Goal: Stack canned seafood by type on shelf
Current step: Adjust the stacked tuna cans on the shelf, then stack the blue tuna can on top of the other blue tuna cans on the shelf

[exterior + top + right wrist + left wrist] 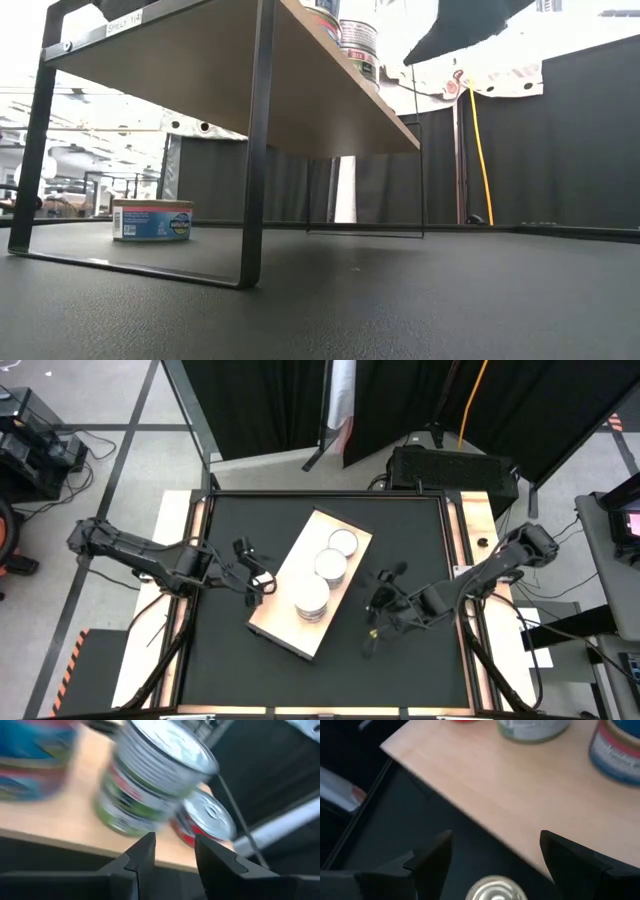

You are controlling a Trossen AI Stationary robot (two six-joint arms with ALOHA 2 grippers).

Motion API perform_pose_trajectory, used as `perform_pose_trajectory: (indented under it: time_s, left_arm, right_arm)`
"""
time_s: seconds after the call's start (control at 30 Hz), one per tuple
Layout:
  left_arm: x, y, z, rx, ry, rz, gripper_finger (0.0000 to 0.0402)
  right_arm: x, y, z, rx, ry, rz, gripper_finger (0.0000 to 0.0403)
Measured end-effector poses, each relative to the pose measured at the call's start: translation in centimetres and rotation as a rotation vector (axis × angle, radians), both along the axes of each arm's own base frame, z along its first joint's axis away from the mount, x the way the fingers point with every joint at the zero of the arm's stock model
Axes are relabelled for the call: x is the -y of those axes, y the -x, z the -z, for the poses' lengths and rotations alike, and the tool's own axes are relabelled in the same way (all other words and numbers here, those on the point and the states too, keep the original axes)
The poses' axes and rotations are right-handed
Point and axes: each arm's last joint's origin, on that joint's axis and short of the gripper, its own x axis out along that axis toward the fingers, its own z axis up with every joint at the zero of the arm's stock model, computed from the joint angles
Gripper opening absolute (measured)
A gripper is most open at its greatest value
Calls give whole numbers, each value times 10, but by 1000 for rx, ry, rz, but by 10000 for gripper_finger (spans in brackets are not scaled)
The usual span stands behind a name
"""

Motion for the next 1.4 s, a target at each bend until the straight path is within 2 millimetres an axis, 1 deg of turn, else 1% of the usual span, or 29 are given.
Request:
perform_pose_trajectory:
  time_s: [0.1, 0.23, 0.37, 0.57, 0.77, 0.83, 0.93, 1.07, 1.13, 1.3, 1.4]
  left_arm:
    - [-3, 9, -3, 0, 8, -45, 299]
    - [-7, 20, -12, 46, 25, -92, 299]
    - [-9, 27, -18, 83, 43, -111, 299]
    - [-12, 34, -12, 26, -5, -208, 299]
    - [-14, 36, -9, 7, -24, -250, 299]
    - [-14, 37, -4, -6, -30, -251, 299]
    - [-16, 39, 8, -37, -44, -274, 299]
    - [-20, 43, 28, -81, -35, -314, 299]
    - [-20, 46, 34, -109, -17, -314, 299]
    - [-19, 46, 36, -155, 65, -270, 299]
    - [-24, 50, 39, -220, 115, -298, 298]
  right_arm:
    - [14, 1, 2, -49, -2, 42, 129]
    - [26, -9, 5, -72, -30, 43, 117]
    - [36, -18, 7, -77, -48, 42, 100]
    - [46, -28, 4, -58, -100, -2, 78]
    - [50, -30, 3, -55, -123, -16, 67]
    - [49, -30, 3, -53, -133, -26, 66]
    - [48, -30, 3, -51, -144, -28, 65]
    - [43, -26, 1, -59, -130, -37, 65]
    - [41, -19, -6, -72, -109, -33, 65]
    - [37, 2, -30, -90, -126, -22, 65]
    - [34, 16, -42, -65, -156, -34, 65]
